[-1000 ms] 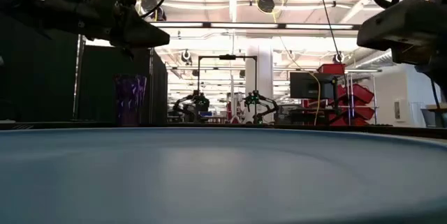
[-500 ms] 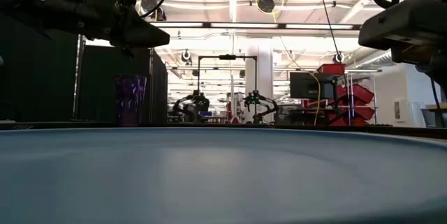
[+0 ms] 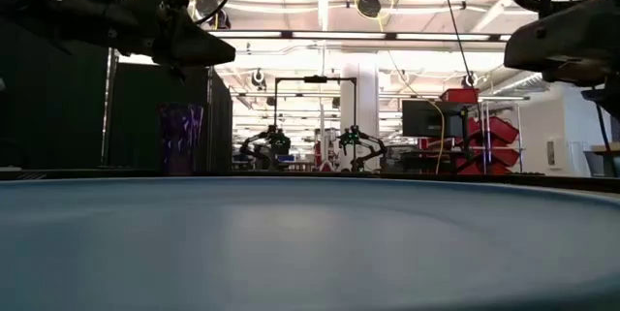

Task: Set table place
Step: Move the silver knife to the middle right of the table, then put the silver spoon on the middle right of the table

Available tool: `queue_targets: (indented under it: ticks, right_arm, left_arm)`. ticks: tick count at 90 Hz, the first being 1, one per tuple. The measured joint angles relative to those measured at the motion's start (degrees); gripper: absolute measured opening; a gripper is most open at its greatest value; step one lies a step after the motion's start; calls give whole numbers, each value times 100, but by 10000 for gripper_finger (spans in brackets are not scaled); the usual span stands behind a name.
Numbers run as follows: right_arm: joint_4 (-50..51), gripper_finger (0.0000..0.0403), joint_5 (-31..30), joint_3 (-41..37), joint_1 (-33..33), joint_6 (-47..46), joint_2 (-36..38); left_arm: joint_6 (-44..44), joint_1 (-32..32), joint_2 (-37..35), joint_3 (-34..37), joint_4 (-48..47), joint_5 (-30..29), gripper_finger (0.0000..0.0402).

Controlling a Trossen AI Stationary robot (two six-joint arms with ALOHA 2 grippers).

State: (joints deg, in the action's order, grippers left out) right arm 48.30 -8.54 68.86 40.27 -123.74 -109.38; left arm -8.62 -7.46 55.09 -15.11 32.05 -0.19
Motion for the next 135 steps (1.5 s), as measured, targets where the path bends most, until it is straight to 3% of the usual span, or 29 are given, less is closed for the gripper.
queue_targets:
  ticks: [42,66,97,120,135]
  right_arm:
    - [-99,120,-13,4,-2,246,-2]
    - [-55,130,9,237,-28,660,2]
    - [1945,130,-64,1215,-186,1079,20]
    - [1886,130,-645,1228,-890,2699,20]
    - [1849,130,-1060,1228,-1778,4422,20]
  left_arm:
    - [2,-1,0,0,-2,0,47]
    - [2,0,0,0,-2,0,47]
    - [2,0,-2,0,-2,0,47]
    - [2,0,-2,0,-2,0,47]
    - [13,-1,-2,0,-4,0,47]
